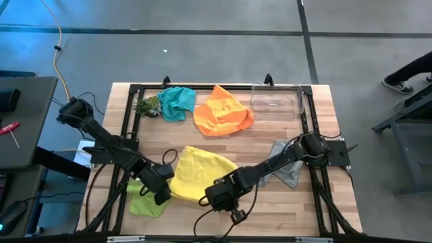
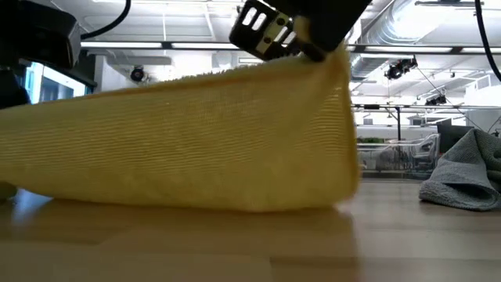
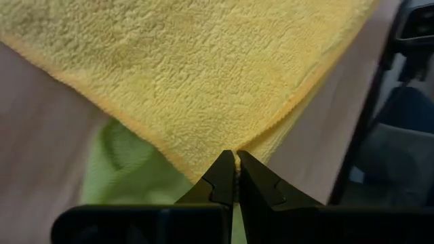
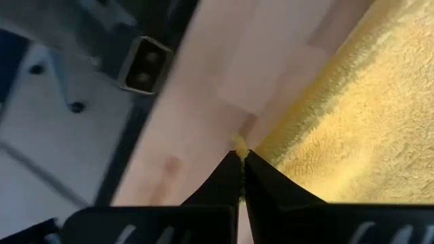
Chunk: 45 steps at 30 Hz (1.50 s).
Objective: Fold microfiber towels
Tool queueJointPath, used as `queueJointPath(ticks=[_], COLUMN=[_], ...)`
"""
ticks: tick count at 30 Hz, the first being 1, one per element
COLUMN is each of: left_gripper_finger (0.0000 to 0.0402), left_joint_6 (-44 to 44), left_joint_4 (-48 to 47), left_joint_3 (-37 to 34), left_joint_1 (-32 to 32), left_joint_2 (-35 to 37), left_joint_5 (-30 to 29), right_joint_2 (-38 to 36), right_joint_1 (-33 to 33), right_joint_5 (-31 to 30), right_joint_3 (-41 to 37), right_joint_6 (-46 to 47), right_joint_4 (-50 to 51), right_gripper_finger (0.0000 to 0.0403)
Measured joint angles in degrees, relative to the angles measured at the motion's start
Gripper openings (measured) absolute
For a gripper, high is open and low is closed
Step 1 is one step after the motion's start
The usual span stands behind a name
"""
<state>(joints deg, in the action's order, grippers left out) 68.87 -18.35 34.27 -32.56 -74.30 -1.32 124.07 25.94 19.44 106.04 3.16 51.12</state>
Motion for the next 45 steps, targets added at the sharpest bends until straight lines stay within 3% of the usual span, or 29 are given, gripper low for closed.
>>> queueJointPath(ticks=[14,25,30,36,45], left_gripper_finger=[0.0,0.0,0.0,0.0,0.0], left_joint_6=[-0.7,-3.3,-6.9,-13.9,-21.4], left_joint_4=[1.1,1.1,1.1,-3.5,-3.9], left_joint_3=[-0.1,-0.1,-0.1,-0.1,-0.1], left_joint_1=[0.7,2.6,7.2,15.8,28.7], left_joint_2=[0.1,0.1,3.7,10.8,13.0], left_joint_5=[0.0,2.5,7.2,6.3,5.5], right_joint_2=[-1.5,-1.7,-5.3,-9.6,-18.9], right_joint_1=[-1.5,-1.5,-2.4,-5.6,-10.7], right_joint_5=[2.8,3.1,1.1,-2.5,-2.8], right_joint_3=[-8.6,-8.8,-8.8,-9.0,-25.4], right_joint_6=[3.3,3.9,0.8,-4.0,-5.5], right_joint_4=[-9.5,-10.4,-5.2,3.6,-4.3], right_gripper_finger=[0.0,0.0,0.0,0.0,0.0])
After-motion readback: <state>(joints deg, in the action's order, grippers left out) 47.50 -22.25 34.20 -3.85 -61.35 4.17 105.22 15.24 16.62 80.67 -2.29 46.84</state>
